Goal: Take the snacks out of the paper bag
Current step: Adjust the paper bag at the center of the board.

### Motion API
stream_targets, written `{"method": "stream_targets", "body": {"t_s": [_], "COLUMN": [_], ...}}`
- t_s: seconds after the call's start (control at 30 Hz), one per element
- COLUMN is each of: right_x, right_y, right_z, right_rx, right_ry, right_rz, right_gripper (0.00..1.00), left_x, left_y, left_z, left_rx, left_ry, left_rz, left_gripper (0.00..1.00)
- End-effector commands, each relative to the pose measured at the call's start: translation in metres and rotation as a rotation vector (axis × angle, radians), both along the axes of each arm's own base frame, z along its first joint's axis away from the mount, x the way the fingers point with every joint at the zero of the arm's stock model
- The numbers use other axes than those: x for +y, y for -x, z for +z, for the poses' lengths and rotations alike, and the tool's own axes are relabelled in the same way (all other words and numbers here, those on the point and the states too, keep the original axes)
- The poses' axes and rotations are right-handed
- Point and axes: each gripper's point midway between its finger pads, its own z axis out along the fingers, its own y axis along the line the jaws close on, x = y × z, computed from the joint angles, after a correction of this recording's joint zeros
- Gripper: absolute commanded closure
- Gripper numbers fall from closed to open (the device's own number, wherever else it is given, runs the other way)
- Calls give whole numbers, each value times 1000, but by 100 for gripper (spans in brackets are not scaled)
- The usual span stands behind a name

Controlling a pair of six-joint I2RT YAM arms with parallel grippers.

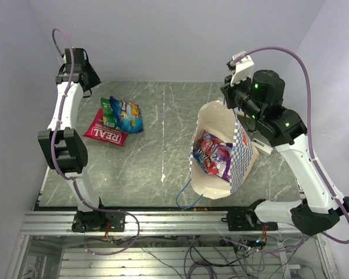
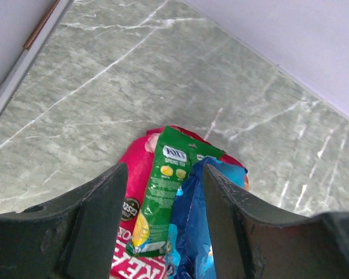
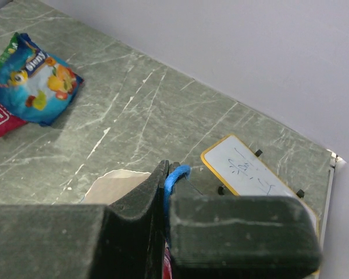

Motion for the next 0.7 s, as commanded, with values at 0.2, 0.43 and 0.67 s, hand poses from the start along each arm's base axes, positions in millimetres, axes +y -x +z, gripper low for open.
{"method": "stream_targets", "body": {"t_s": [0.2,0.43,0.67], "right_x": [6,9,60], "right_y": [9,13,41], "right_z": [33,27,21], "right_rx": [-78,-72,-10], "right_ry": [-111,-105,-186], "right_rz": [40,67,374], "right_gripper": [100,100,100], "left_x": [-104,-170,-252], "left_y": [27,55,125], "left_z": [28,55,70], "left_rx": [-35,-84,-100], "left_ry": [71,193,315], "left_rz": [-307,-479,-727], "left_gripper": [32,26,0]}}
